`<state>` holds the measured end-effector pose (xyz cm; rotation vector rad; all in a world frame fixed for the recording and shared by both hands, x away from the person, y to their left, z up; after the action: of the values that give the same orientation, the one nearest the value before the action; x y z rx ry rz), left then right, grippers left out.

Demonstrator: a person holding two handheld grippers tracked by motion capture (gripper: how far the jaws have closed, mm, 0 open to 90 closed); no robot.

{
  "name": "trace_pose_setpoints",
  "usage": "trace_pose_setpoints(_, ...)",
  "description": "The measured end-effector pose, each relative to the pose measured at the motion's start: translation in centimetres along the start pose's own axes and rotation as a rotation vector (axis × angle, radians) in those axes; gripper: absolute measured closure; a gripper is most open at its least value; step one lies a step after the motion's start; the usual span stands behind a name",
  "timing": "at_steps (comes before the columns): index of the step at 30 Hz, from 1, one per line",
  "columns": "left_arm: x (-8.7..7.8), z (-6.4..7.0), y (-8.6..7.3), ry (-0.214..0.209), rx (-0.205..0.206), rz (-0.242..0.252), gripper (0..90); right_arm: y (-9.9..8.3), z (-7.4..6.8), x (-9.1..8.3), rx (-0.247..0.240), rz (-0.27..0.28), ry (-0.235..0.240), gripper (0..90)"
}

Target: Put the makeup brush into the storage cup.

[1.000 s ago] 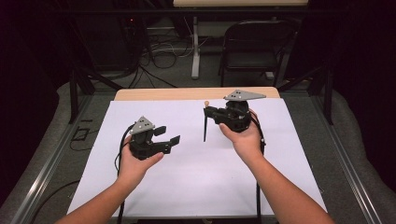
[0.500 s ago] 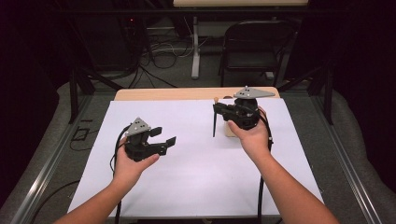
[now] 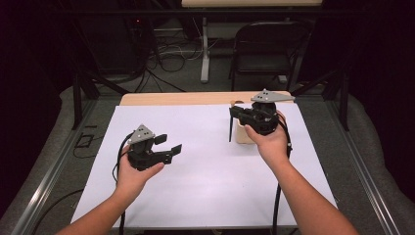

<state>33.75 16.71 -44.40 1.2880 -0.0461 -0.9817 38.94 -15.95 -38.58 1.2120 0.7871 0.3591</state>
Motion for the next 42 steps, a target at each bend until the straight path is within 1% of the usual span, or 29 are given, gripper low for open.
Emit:
trace_pose_setpoints(4, -0.2, -0.2, 0.0, 0.002, -0.004, 0.007, 31.6, 0.2, 0.0, -0.1, -0.011, 0.001, -0.004, 83.8)
trace_pose_setpoints(16, -0.4, -0.3, 0.0, 0.005, -0.005, 0.007, 31.6, 0.4, 0.7, -0.5, -0.009, 0.007, -0.029, 83.8)
trace_pose_setpoints(31, -0.6, -0.5, 0.0, 0.013, -0.001, 0.001, 31.6, 0.0, 2.0, -1.1, 0.015, 0.005, -0.071, 83.8)
trace_pose_setpoints(42, -0.8, -0.6, -0.1, 0.015, -0.007, 0.0, 31.6, -0.2, 2.9, -1.5, 0.031, 0.01, -0.097, 83.8)
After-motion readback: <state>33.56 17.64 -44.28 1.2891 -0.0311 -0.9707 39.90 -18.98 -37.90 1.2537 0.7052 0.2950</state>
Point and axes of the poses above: each handheld gripper's, and its own axes: x roughly forward along the jaws, y roughly out of its top, z roughly to its right, the point moved 1 cm from there along x, roughly forward along the jaws, and after that the axes turned 14 degrees about -x, right-handed, at the moved point
